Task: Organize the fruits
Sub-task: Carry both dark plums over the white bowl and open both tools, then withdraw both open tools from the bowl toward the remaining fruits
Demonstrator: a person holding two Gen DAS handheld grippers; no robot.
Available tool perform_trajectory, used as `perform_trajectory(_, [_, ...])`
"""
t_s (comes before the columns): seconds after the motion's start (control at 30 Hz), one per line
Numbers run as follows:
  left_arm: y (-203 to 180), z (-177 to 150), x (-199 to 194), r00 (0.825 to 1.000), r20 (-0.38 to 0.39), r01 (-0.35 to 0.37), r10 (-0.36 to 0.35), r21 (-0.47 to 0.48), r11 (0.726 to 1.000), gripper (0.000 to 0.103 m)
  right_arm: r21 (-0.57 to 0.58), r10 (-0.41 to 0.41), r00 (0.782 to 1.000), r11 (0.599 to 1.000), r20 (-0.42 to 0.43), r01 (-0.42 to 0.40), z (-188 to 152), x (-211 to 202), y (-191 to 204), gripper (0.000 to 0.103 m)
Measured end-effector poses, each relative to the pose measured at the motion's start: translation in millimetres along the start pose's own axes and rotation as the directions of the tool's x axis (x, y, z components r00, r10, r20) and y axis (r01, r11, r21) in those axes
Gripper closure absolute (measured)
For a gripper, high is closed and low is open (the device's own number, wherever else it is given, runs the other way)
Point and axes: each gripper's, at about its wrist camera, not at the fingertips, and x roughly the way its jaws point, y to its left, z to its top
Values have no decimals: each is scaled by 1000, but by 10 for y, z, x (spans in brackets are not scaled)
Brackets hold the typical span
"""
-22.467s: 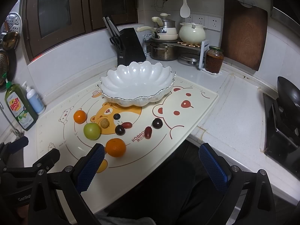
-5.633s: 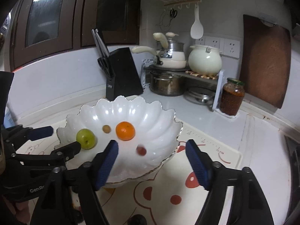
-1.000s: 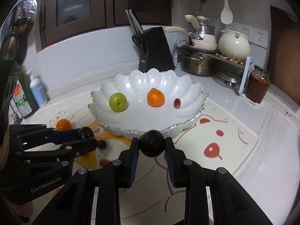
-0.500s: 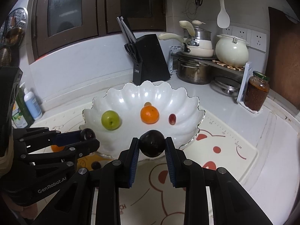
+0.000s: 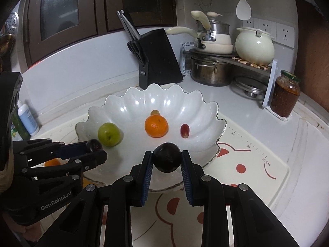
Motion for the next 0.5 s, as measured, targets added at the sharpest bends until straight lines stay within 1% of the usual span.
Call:
perform_trajectory(0.23, [10,-4,75,1000,-21,0,0,-14,1000,75,2,0,1000,1000,-18,0,-26,84,-8,74])
perform_trajectory(0.27, [14,-7,84,1000,-27,4,-4,-19,1000,73,-1,-4,1000,1000,-18,4,-27,83,-5,73])
perform_trajectory(0.33, [19,-10,79,1000,-28,1,-2,-24,1000,57,-3,-9,1000,1000,-21,9,-27,82,2,73])
perform_trajectory(0.37, [18,-14,63,1000,-22,-4,4,-25,1000,56,-2,-10,1000,1000,-21,10,-24,78,0,73])
perform_trajectory(0.4, [18,-15,53,1000,-20,-5,5,-24,1000,54,-1,-12,1000,1000,-20,12,-24,69,-1,70])
perform_trajectory(0.43, [17,-18,41,1000,-20,-5,4,-25,1000,51,1,-16,1000,1000,-16,16,-24,54,-3,61])
perform_trajectory(0.5, [24,-26,10,1000,-17,-10,10,-28,1000,50,6,-32,1000,999,-1,32,-22,12,-7,51])
